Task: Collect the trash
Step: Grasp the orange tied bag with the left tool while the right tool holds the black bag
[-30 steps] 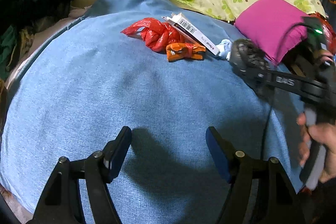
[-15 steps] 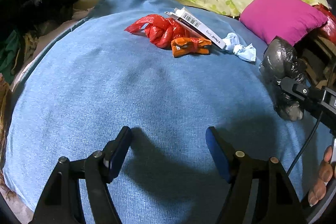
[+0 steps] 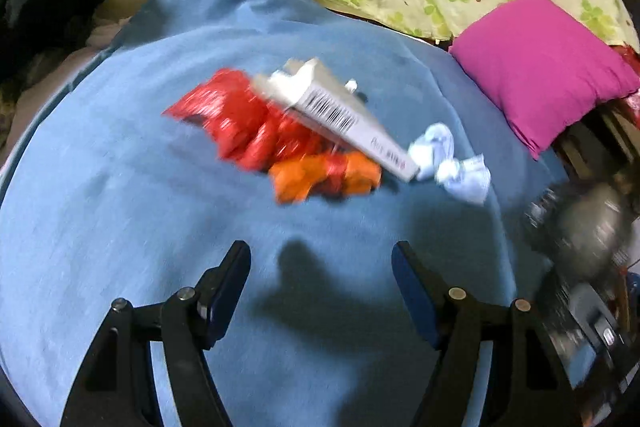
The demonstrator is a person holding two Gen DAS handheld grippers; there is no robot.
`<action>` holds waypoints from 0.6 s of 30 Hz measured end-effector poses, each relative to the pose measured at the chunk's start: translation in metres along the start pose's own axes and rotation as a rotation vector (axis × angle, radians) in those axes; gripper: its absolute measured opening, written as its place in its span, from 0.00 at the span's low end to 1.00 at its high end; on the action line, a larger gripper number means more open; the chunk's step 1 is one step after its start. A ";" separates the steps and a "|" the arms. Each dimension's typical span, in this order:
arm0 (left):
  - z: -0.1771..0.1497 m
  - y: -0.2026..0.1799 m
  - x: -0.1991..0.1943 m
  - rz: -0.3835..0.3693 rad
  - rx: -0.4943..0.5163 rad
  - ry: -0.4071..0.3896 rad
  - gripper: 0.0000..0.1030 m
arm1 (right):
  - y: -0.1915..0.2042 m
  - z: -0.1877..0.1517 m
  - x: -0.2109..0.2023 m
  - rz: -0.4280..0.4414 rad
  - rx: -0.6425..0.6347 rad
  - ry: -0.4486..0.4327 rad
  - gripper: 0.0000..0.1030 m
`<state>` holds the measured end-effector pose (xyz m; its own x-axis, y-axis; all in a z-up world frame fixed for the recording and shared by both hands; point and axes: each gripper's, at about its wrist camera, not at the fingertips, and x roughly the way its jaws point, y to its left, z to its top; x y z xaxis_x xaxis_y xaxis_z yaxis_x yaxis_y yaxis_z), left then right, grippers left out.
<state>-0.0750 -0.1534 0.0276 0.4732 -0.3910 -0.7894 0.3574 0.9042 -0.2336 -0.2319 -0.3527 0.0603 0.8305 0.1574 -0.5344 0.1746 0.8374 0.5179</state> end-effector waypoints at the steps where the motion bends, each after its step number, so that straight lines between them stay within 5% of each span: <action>1: 0.004 -0.004 0.005 0.010 0.004 -0.001 0.71 | -0.001 0.001 -0.001 0.004 0.006 -0.002 0.41; 18: 0.031 -0.013 0.047 0.126 -0.030 -0.024 0.68 | -0.004 0.004 0.002 0.039 0.018 0.005 0.41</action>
<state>-0.0320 -0.1890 0.0111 0.5321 -0.2775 -0.7999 0.2696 0.9511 -0.1506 -0.2285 -0.3580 0.0597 0.8341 0.1929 -0.5168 0.1512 0.8211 0.5504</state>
